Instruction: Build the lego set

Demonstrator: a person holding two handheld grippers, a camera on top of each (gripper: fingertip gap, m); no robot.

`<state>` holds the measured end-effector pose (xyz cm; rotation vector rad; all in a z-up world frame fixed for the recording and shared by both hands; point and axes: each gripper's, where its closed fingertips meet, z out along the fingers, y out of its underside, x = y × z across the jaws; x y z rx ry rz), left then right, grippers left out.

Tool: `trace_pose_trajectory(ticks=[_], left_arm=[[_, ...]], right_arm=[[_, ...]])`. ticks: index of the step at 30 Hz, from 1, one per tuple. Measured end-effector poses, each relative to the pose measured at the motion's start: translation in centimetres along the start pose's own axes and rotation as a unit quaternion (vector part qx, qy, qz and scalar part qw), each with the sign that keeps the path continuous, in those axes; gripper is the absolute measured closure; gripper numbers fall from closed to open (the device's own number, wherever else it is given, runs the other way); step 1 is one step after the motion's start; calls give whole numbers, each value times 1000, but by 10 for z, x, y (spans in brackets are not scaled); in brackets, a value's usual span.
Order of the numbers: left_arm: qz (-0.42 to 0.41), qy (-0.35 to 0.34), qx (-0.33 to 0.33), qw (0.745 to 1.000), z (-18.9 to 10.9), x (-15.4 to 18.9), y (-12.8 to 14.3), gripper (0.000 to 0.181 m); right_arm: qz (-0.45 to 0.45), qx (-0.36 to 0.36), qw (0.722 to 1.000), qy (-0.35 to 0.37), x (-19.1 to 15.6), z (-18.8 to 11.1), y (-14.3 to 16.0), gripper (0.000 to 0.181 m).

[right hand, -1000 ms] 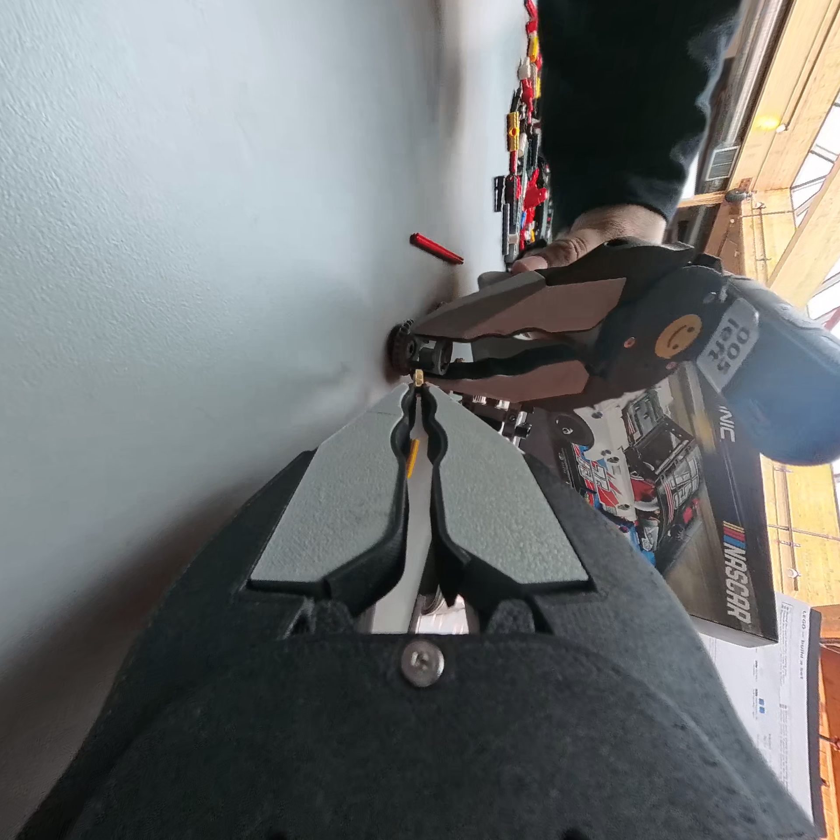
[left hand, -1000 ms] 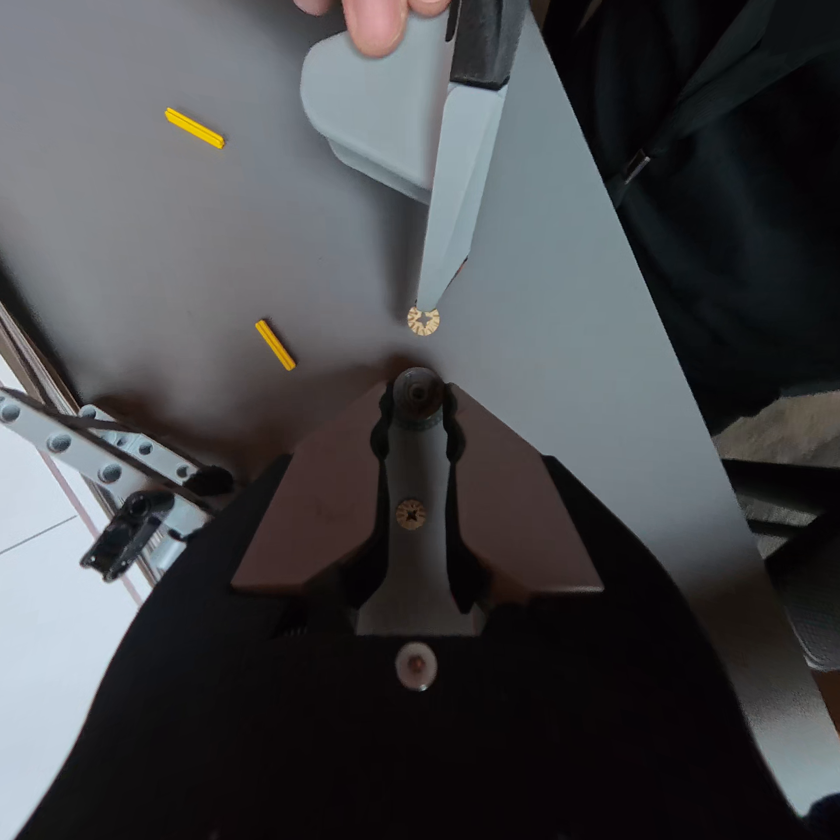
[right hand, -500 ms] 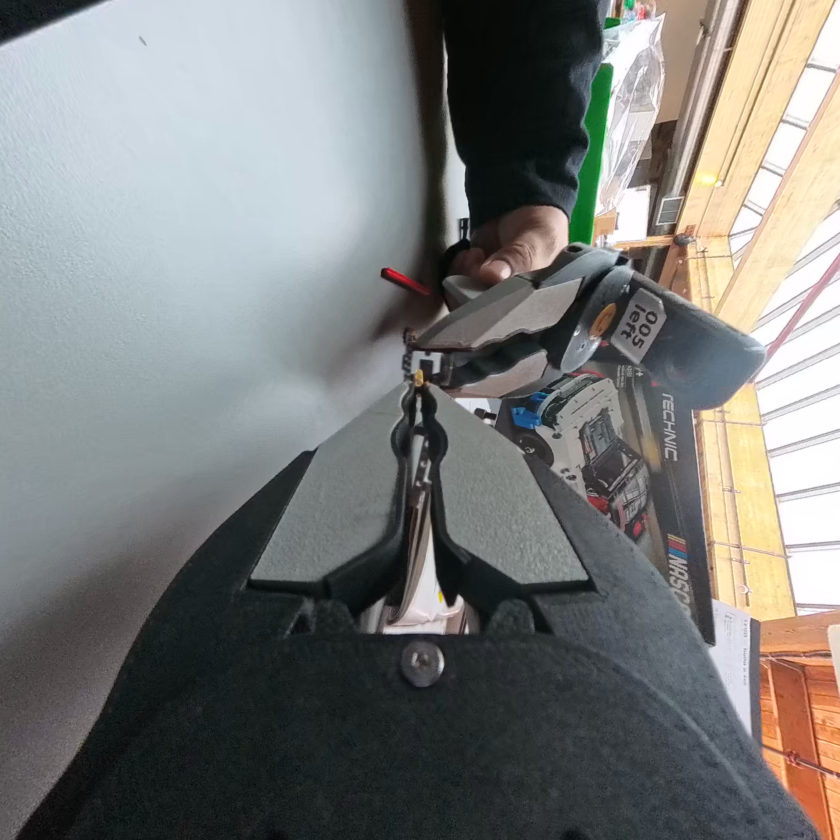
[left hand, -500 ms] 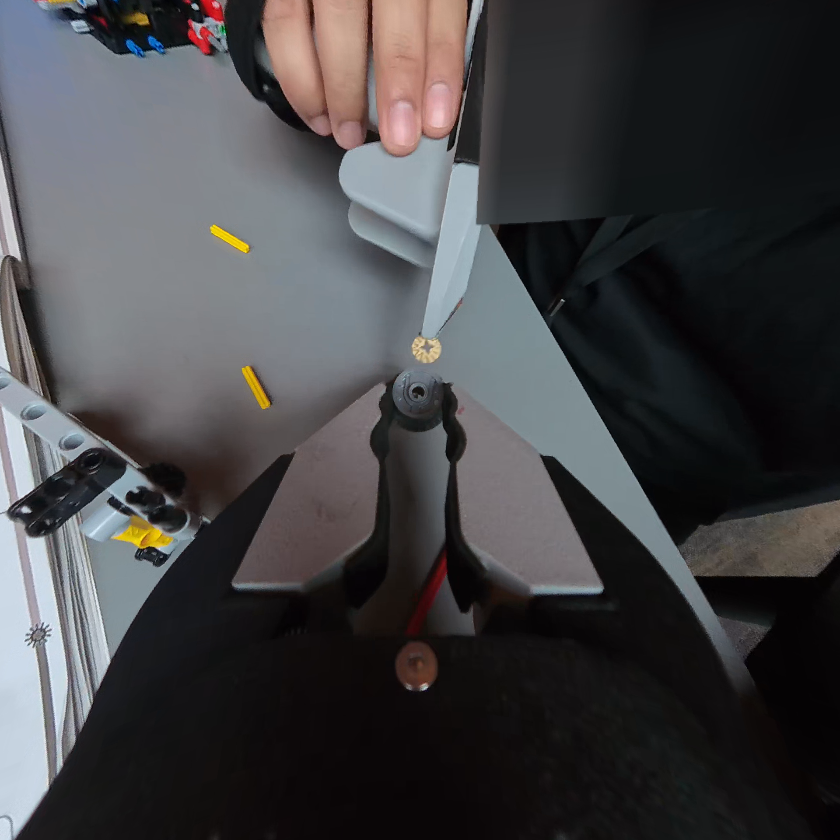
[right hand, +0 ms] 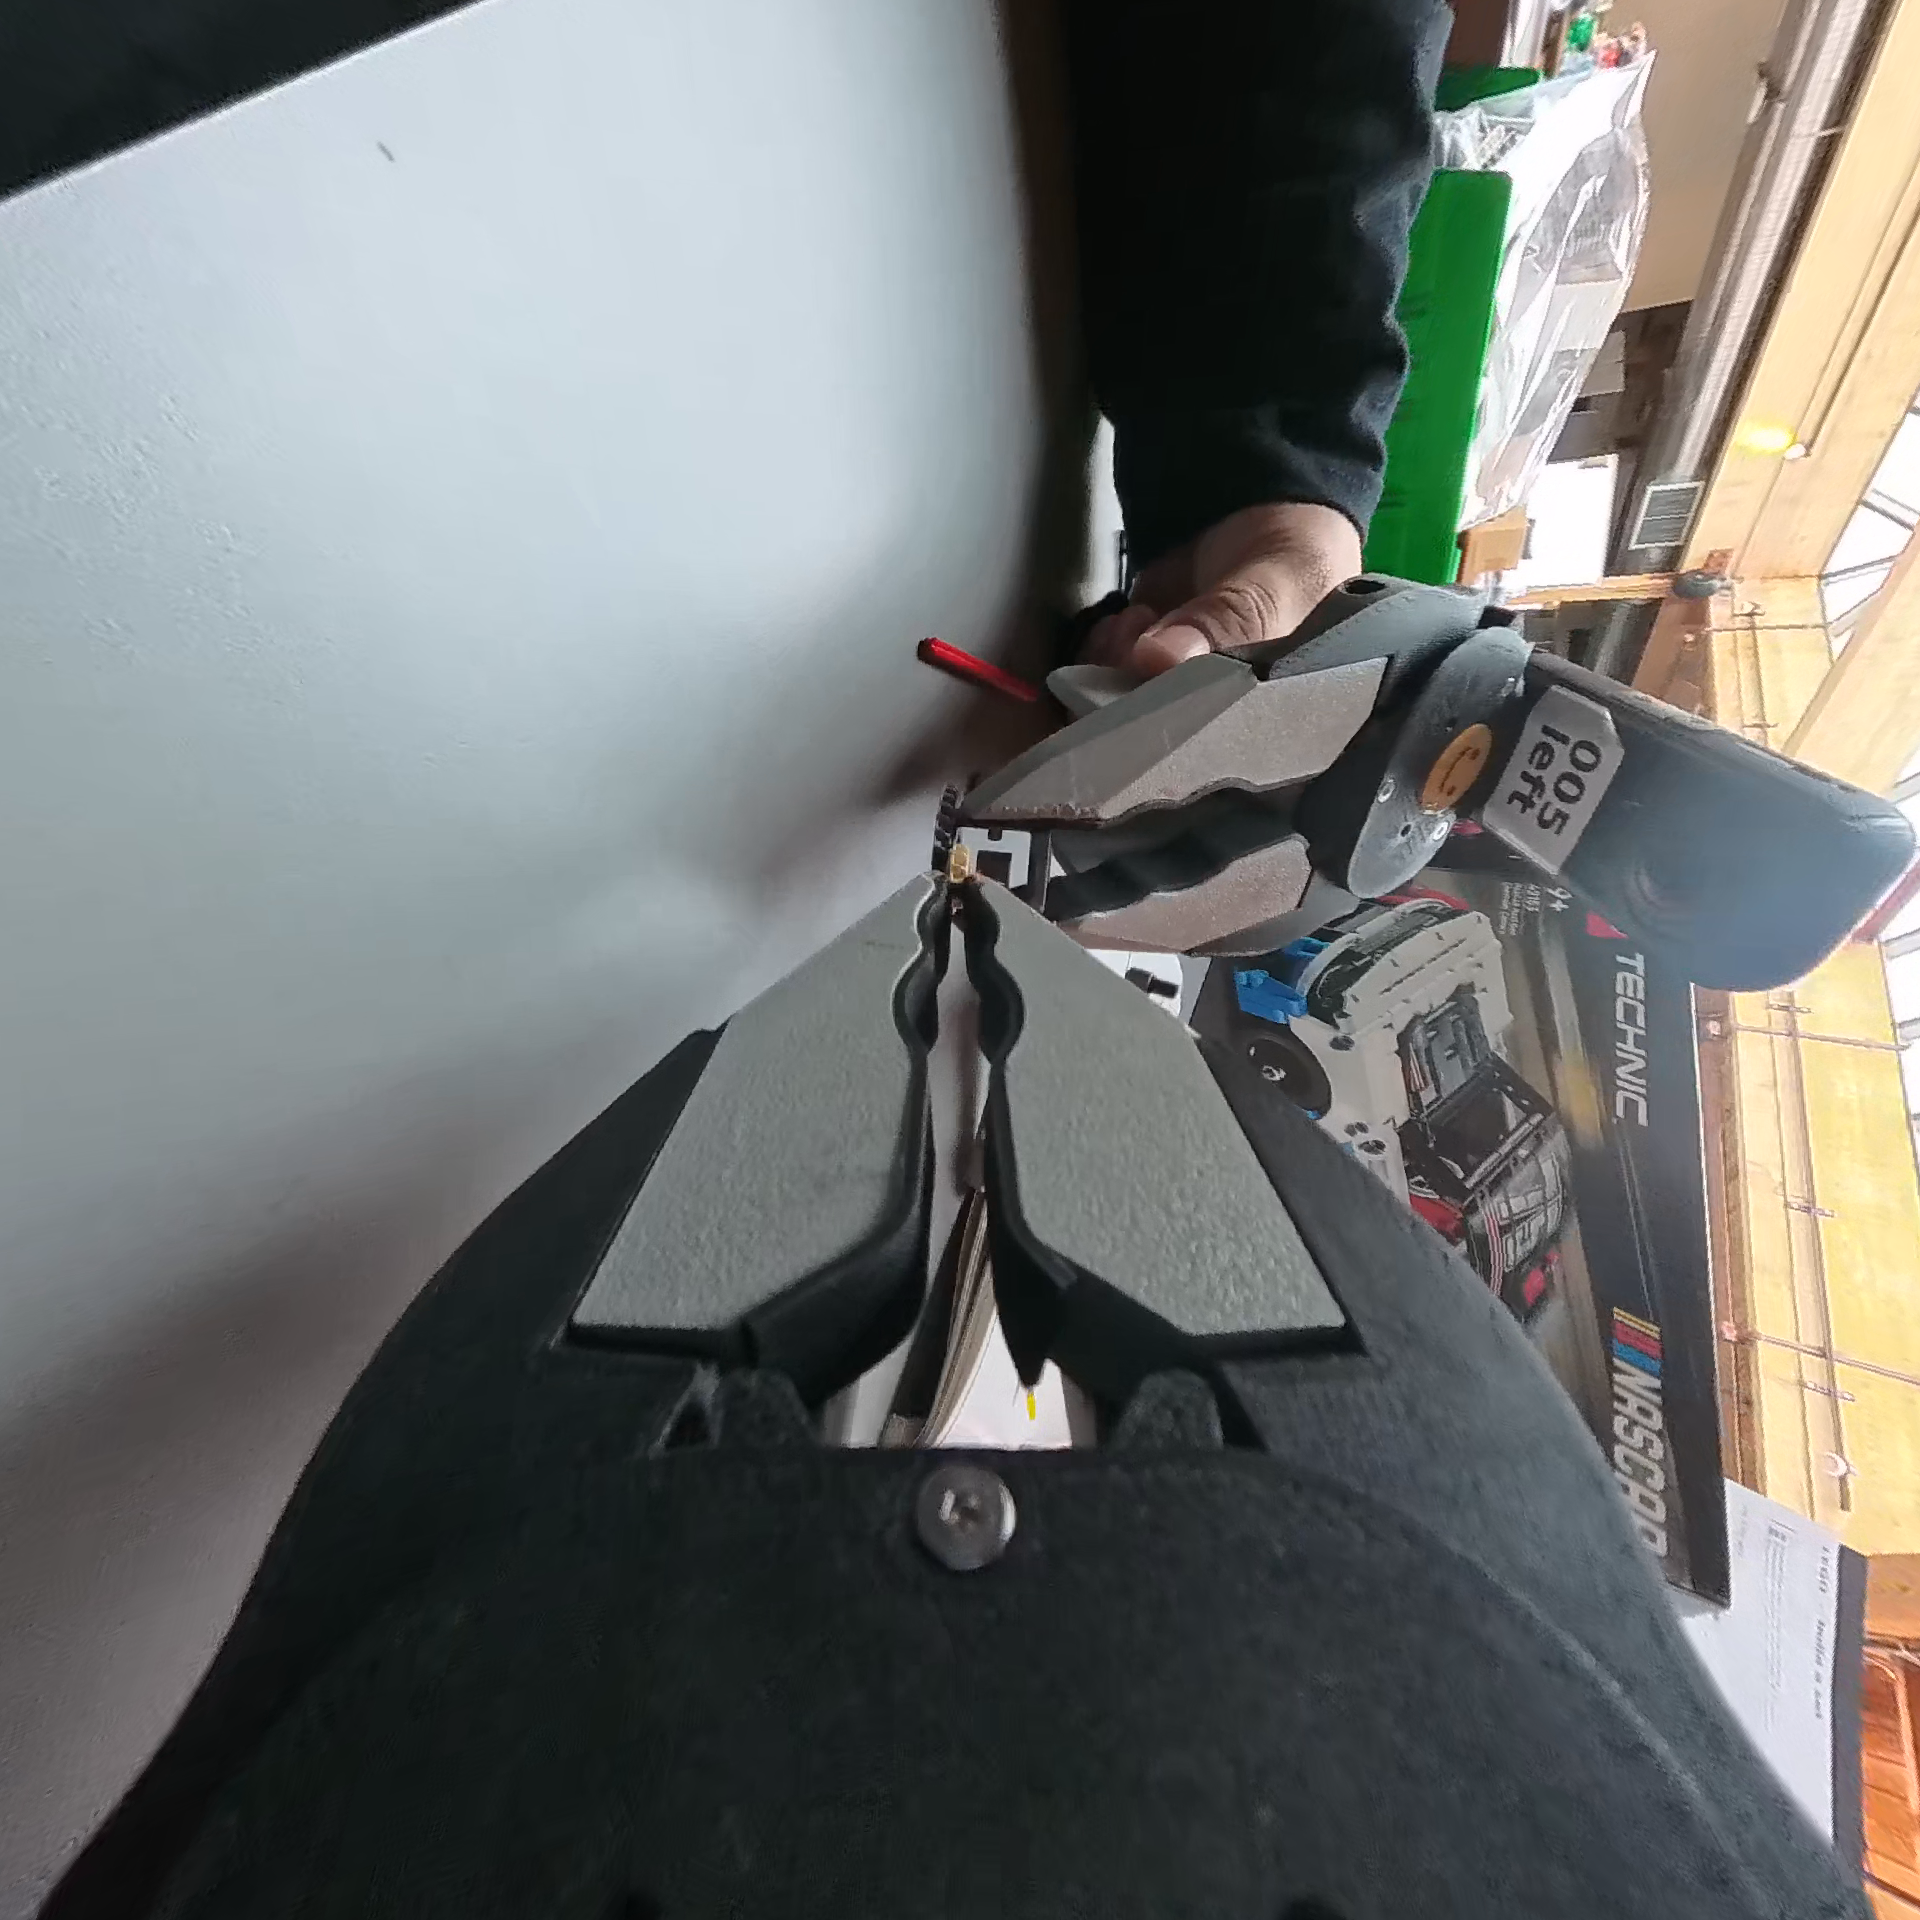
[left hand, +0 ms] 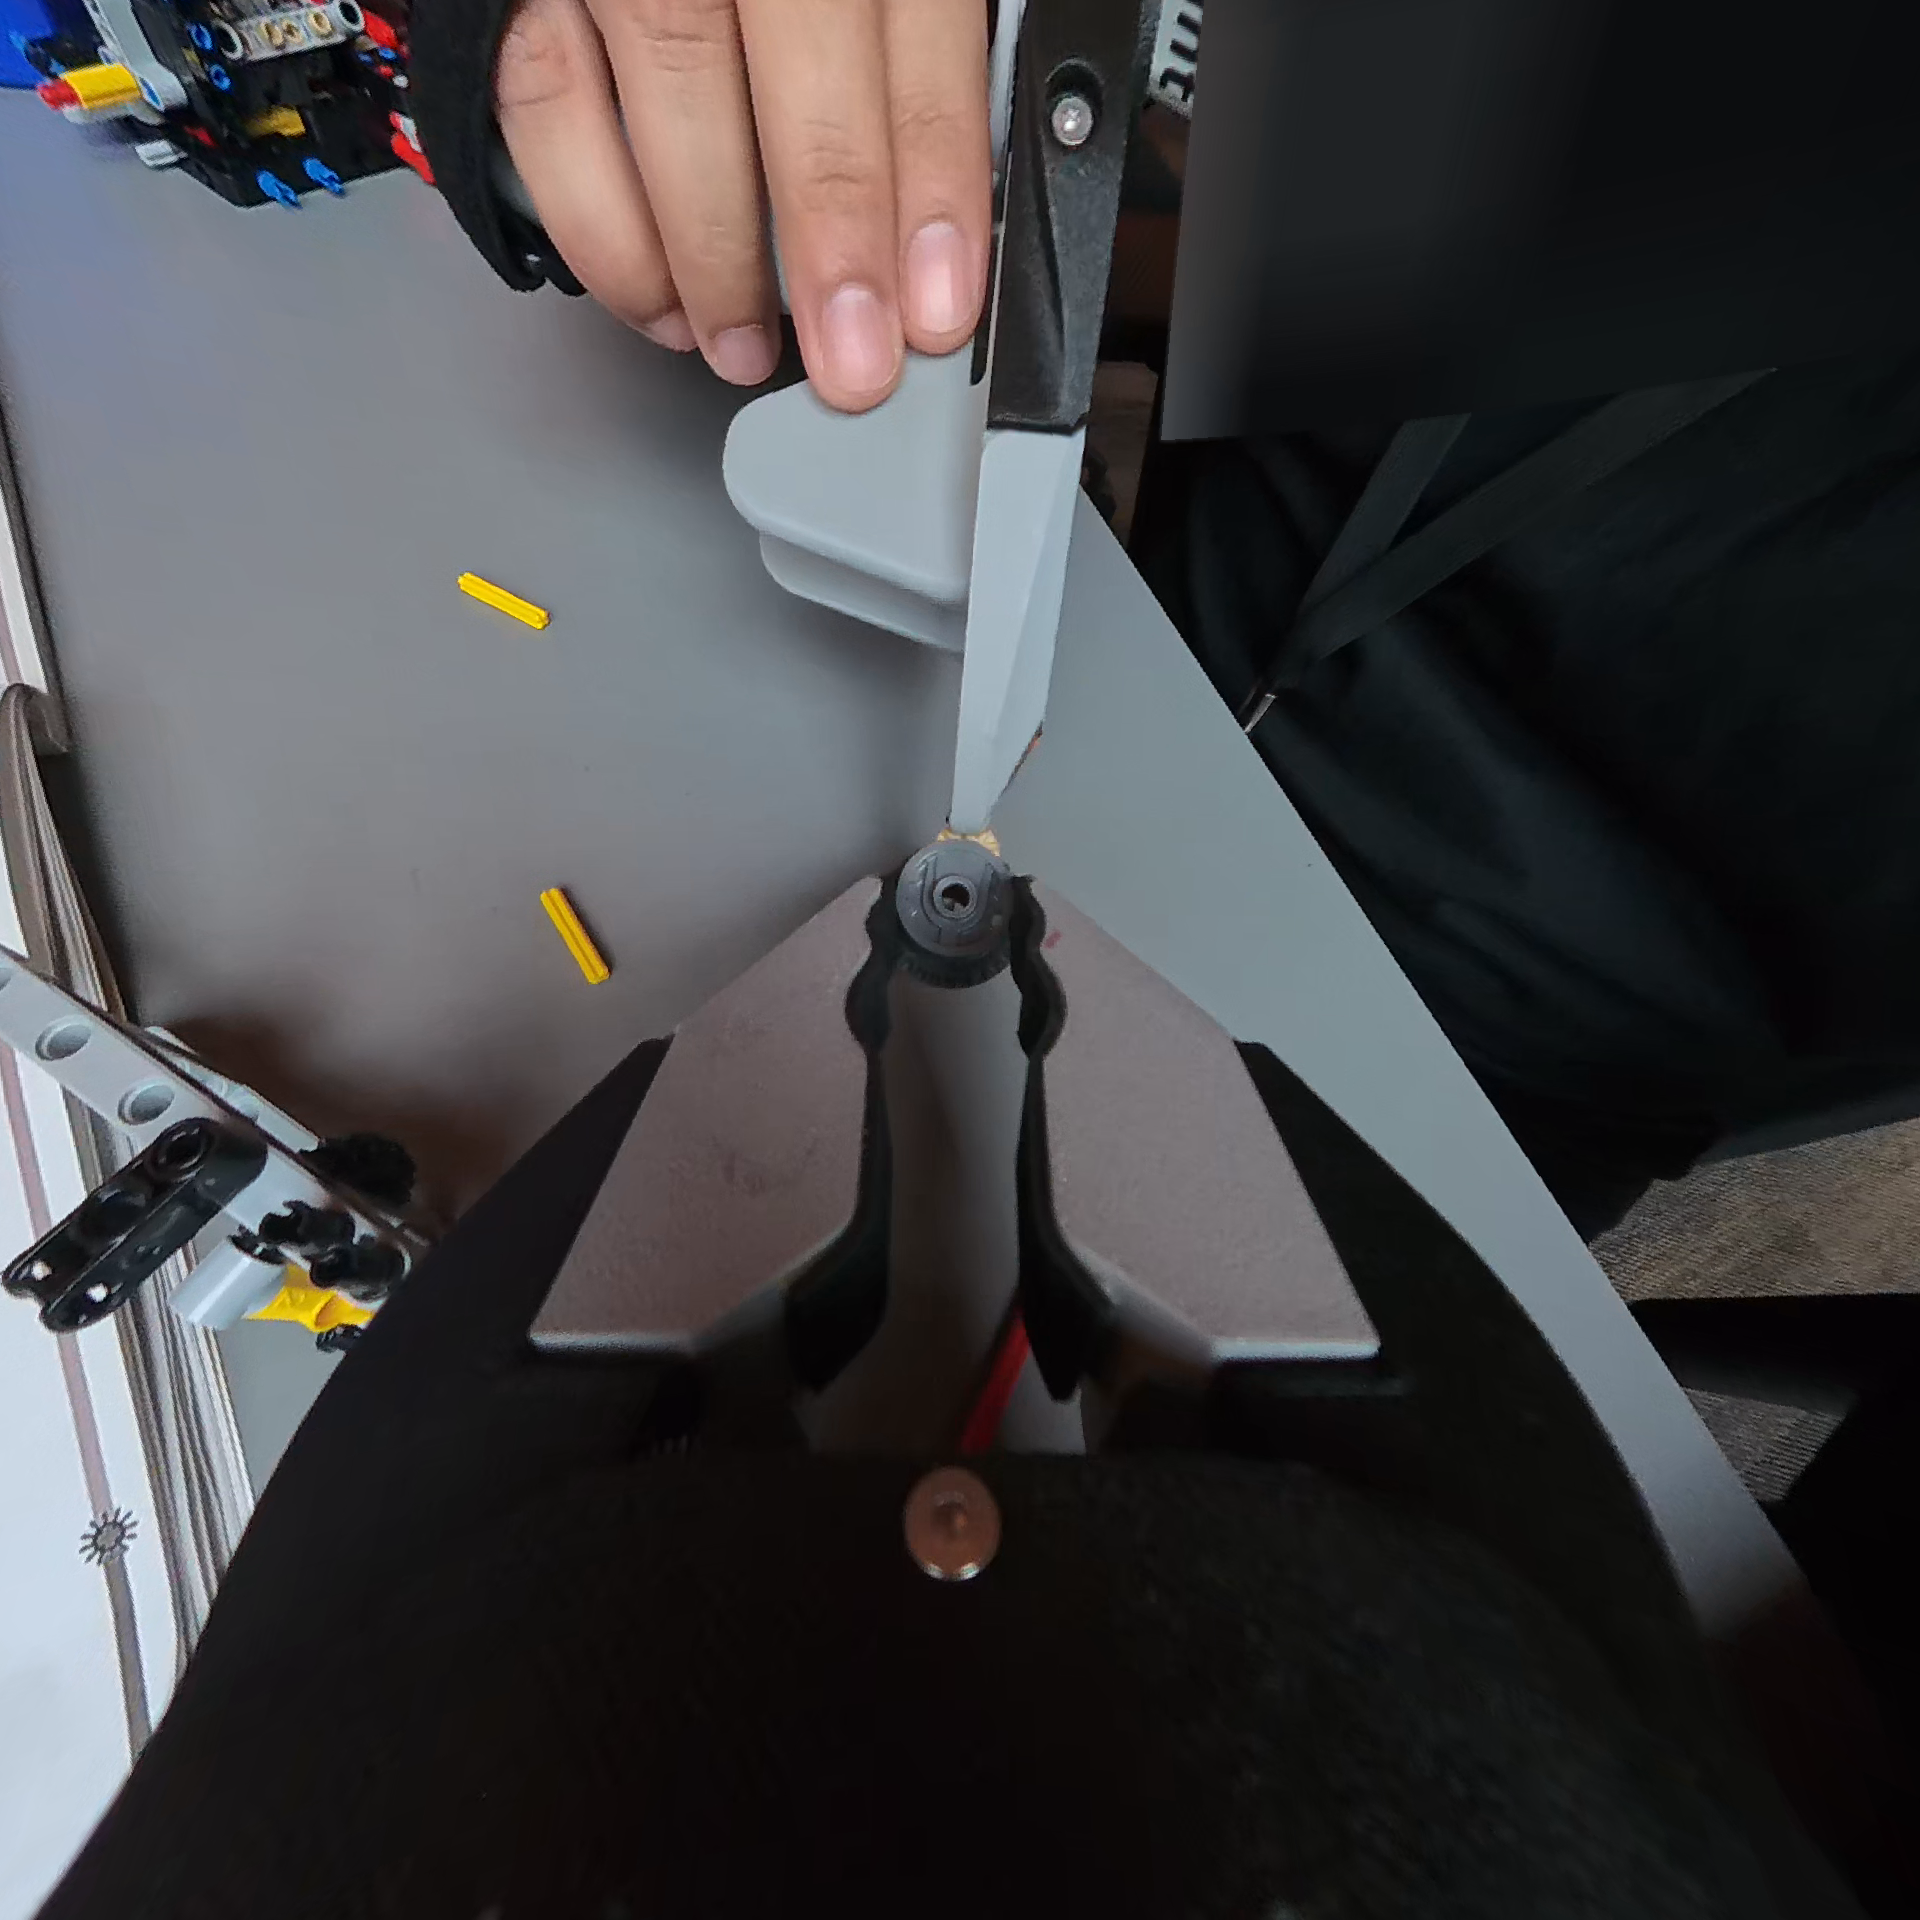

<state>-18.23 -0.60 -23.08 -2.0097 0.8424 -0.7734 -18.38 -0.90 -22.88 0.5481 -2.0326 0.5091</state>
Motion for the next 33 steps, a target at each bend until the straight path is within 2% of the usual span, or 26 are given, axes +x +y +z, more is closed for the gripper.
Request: trace_pose_trajectory(ticks=[16, 29, 33], left_arm=[[23, 9, 2, 1000, -1, 7, 0, 163], [27, 18, 15, 999, -2, 10, -4, 163], [28, 20, 16, 999, -2, 11, -4, 163]], right_arm=[[-8, 10, 998, -58, -1, 2, -8, 181], [9, 15, 997, -81, -6, 3, -8, 162], [10, 17, 997, -77, -5, 3, -10, 163]])
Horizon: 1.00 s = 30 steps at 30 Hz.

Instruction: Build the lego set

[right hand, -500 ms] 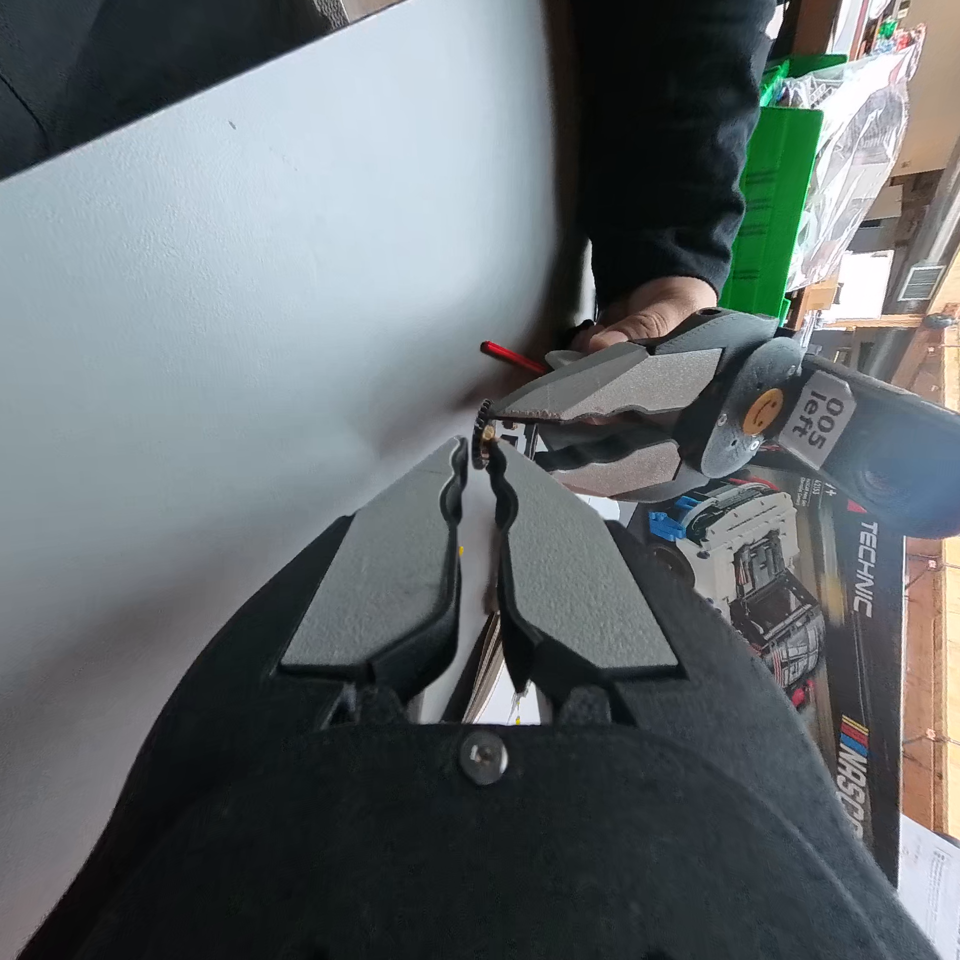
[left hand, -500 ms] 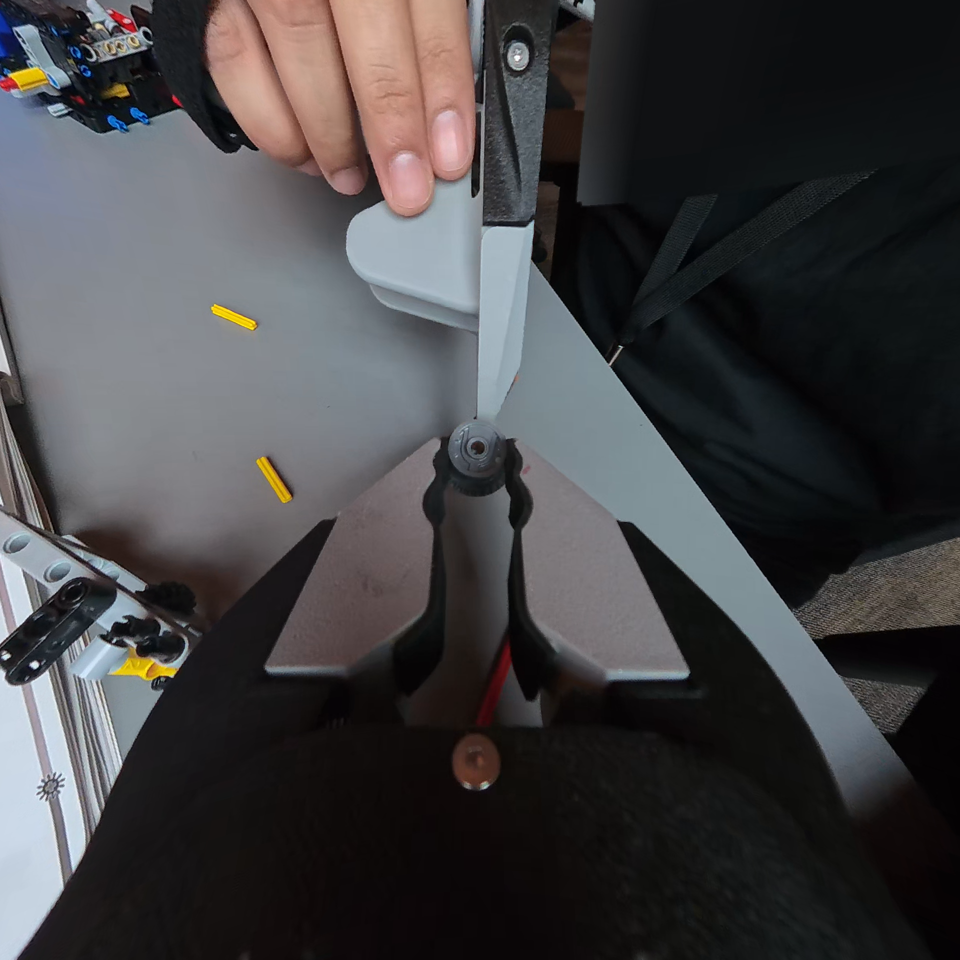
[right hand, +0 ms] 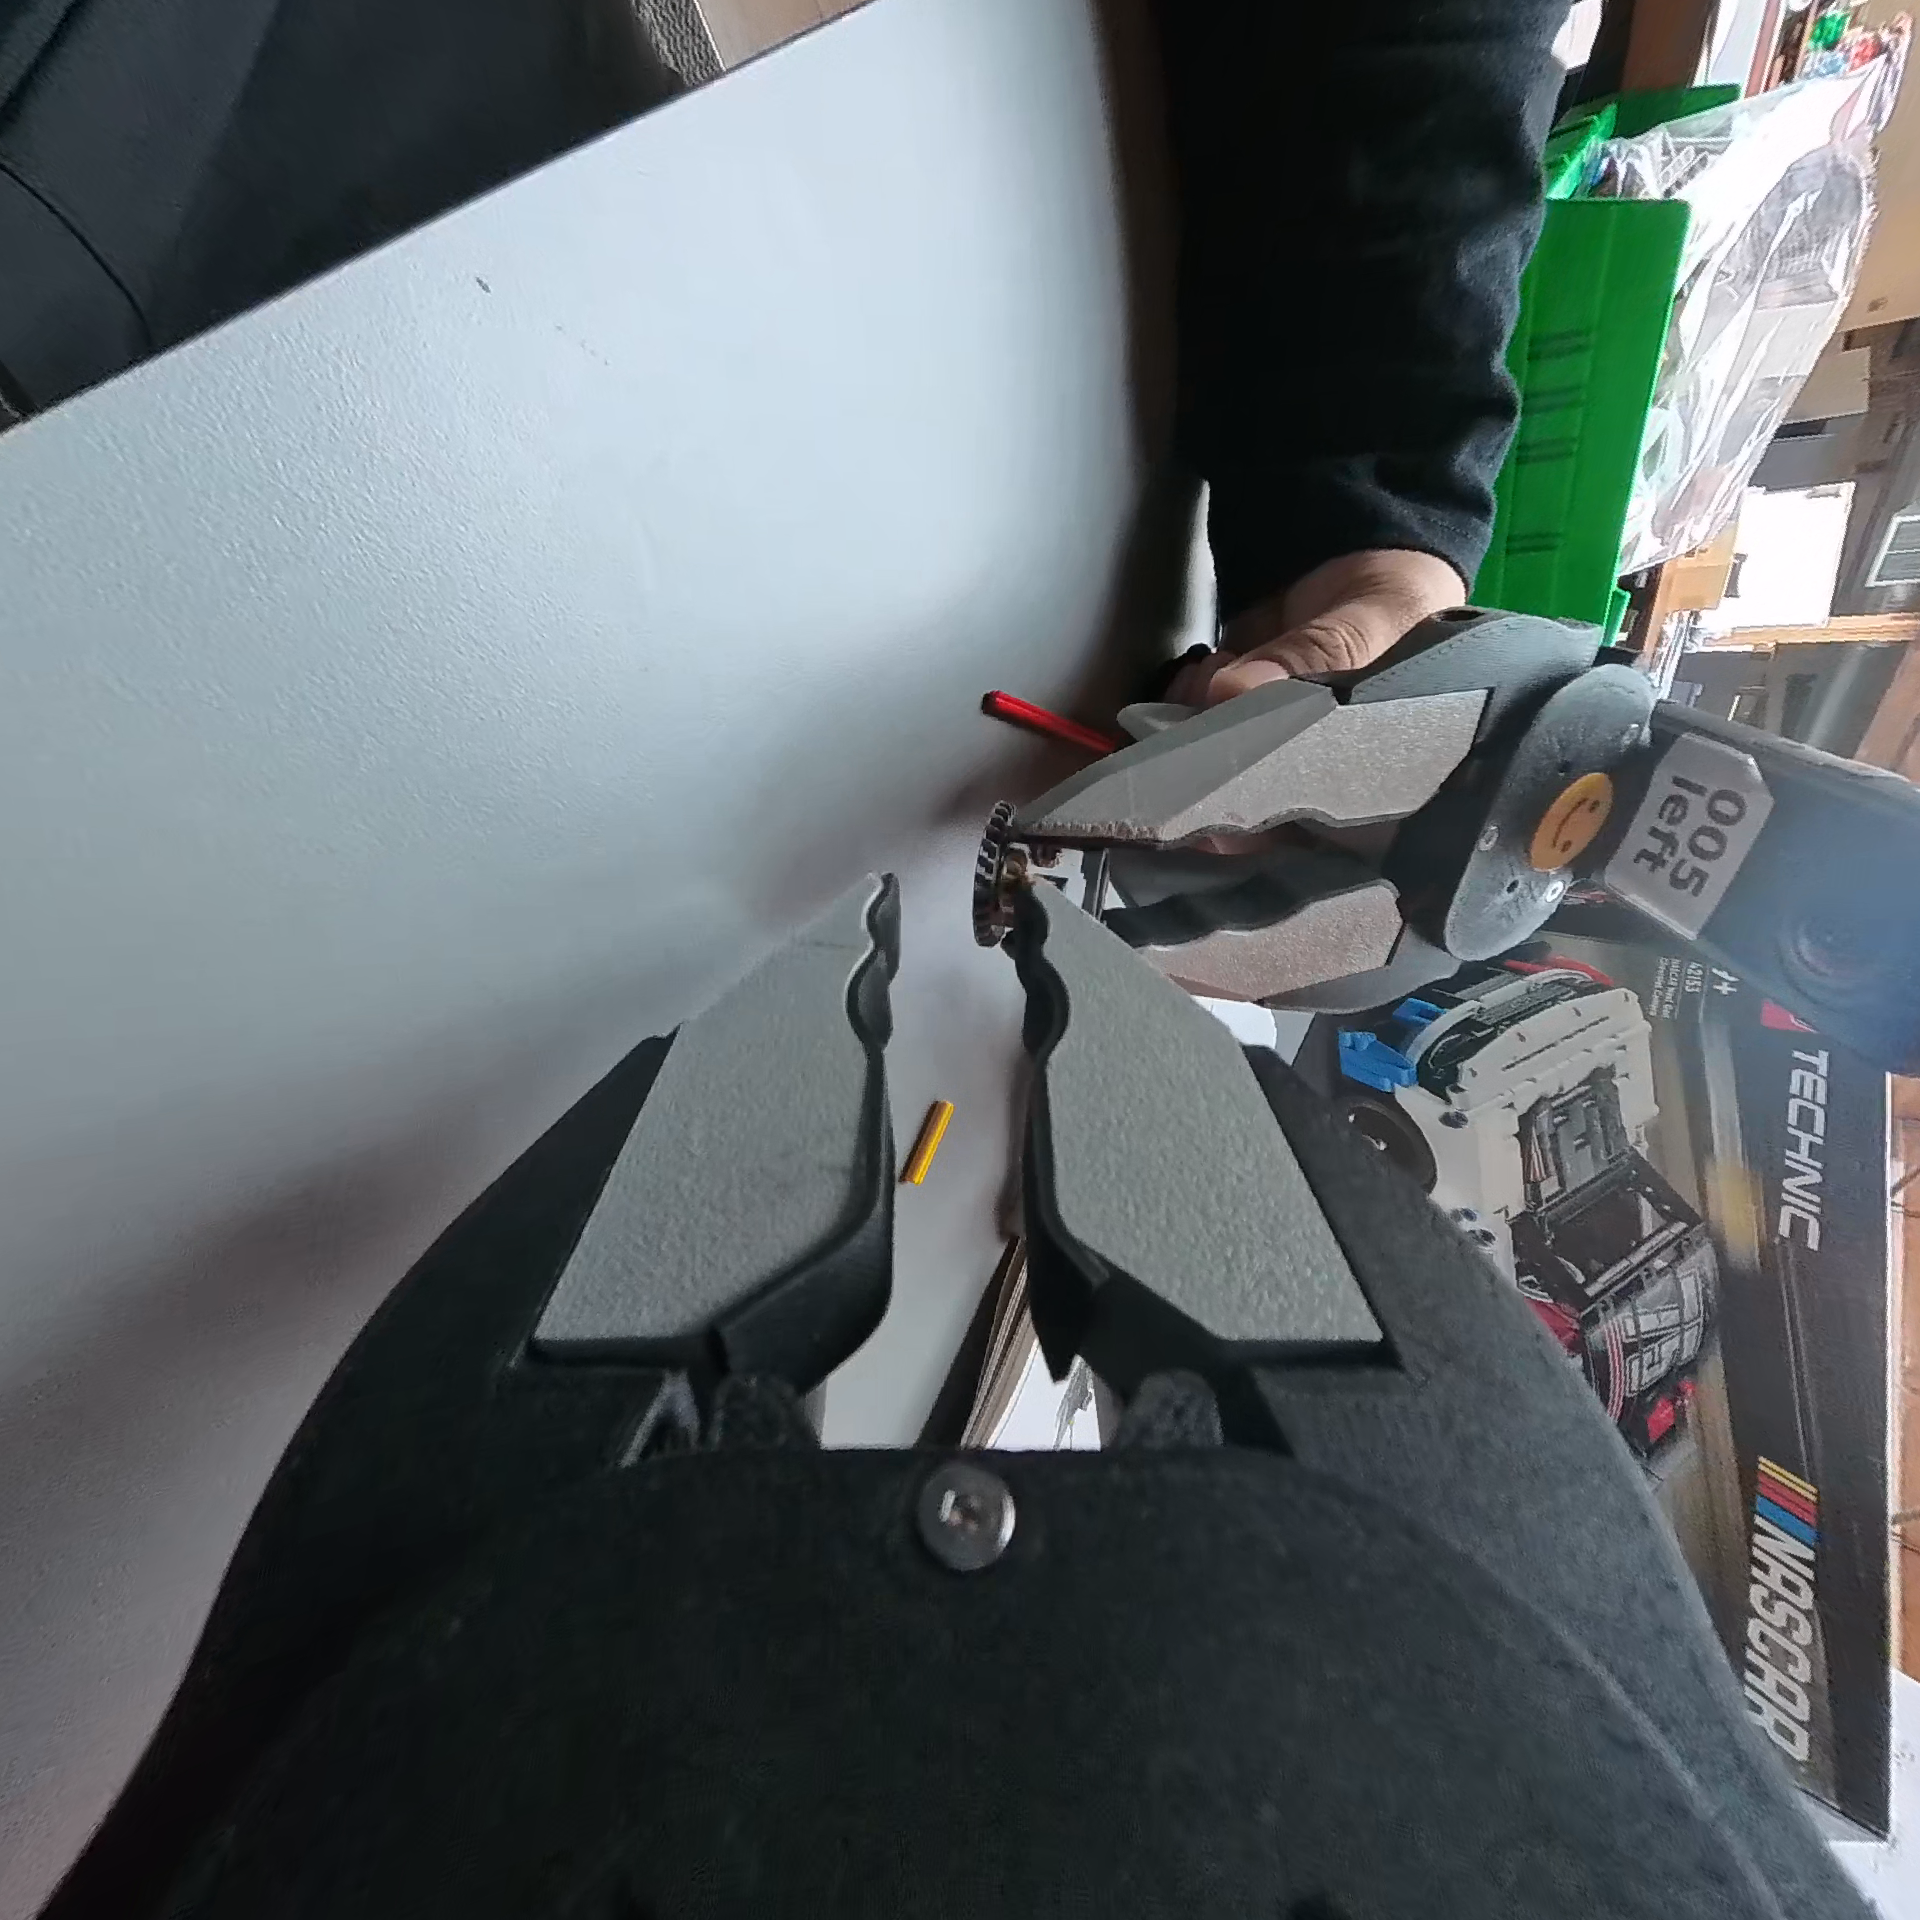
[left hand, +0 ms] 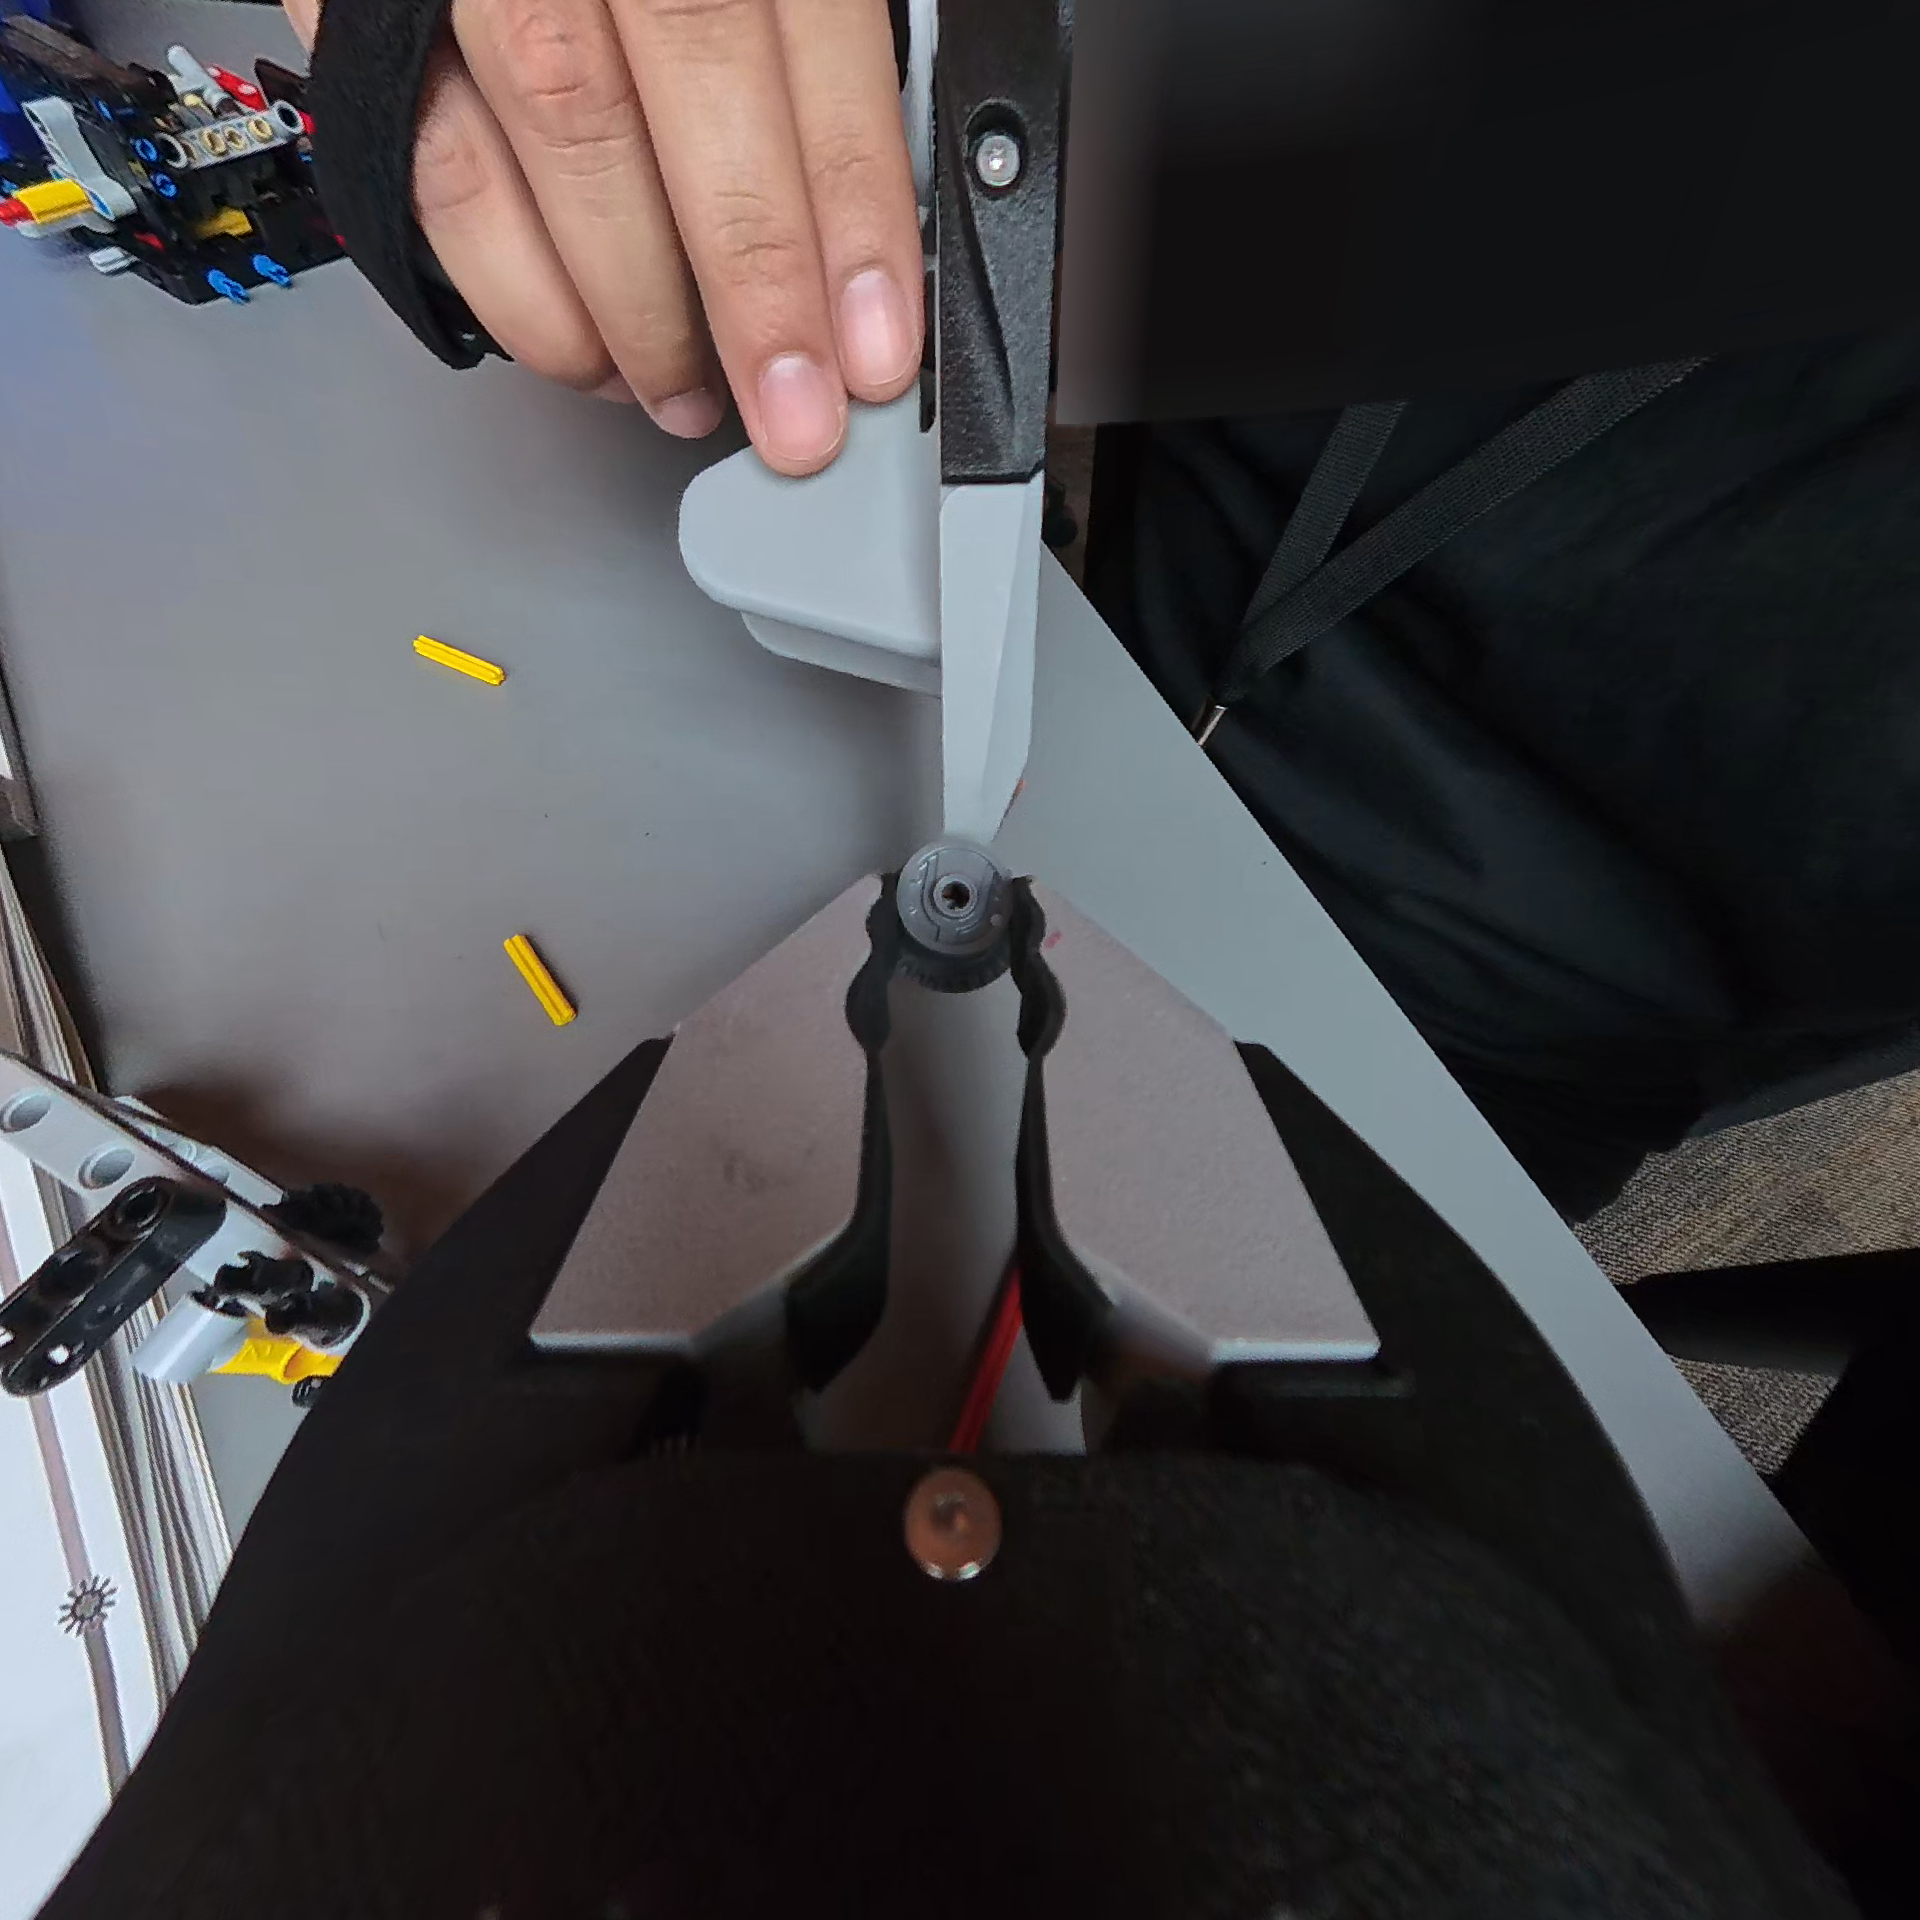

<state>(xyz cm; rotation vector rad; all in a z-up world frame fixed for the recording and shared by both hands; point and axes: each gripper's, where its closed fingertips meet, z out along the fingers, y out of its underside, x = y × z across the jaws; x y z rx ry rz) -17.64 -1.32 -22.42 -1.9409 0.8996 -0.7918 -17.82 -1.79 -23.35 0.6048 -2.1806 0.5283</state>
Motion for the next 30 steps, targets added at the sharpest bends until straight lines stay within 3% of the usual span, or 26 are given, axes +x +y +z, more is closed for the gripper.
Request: trace_pose_trajectory(ticks=[30], left_arm=[[-4, -4, -21, 1000, 1, -2, 6, 163]], right_arm=[[2, -15, 999, 31, -4, 11, 2, 160]])
